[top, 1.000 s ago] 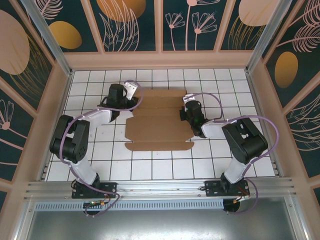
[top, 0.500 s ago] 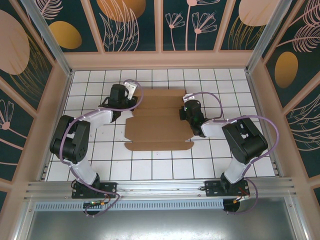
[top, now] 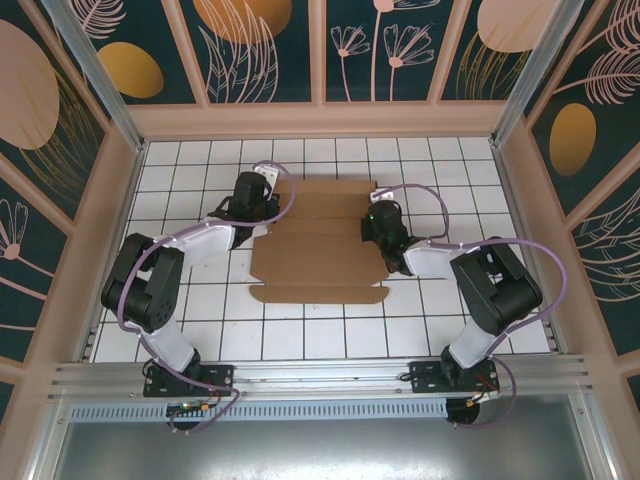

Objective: Fold the paper box

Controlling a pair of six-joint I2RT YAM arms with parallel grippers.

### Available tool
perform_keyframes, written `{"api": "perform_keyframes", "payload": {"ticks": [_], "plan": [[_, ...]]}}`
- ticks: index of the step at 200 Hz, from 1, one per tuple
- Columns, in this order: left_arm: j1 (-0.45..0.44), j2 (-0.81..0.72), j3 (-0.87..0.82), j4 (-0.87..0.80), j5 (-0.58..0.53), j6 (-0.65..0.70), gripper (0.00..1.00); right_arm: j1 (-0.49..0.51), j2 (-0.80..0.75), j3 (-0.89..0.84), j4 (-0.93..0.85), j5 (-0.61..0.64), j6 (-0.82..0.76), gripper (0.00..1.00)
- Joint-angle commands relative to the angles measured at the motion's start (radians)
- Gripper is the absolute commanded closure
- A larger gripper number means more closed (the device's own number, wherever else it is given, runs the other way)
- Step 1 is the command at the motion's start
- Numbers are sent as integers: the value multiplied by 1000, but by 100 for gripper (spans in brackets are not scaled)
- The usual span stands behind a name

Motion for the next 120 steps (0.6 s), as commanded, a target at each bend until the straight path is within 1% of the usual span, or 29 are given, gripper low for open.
{"api": "perform_keyframes", "payload": {"ticks": [1,8,12,31,77,93,109,120], "plan": [[9,21,-15,-38,-6,-26,98,12,-17,36,-18,52,24,100],[9,20,-19,-31,16,-36,88,12,-10,37,-21,56,17,100],[9,21,-38,-26,26,-46,84,11,-6,37,-22,58,15,100],[9,15,-74,-9,69,-76,77,6,4,31,-11,66,11,100],[9,9,-112,11,120,-139,72,1,21,30,-5,65,11,100],[9,8,-125,18,122,-151,70,1,21,29,-3,63,12,100],[9,6,-136,27,119,-157,70,1,22,26,0,57,10,100],[9,9,-135,33,109,-157,73,1,23,24,2,57,9,100]]}}
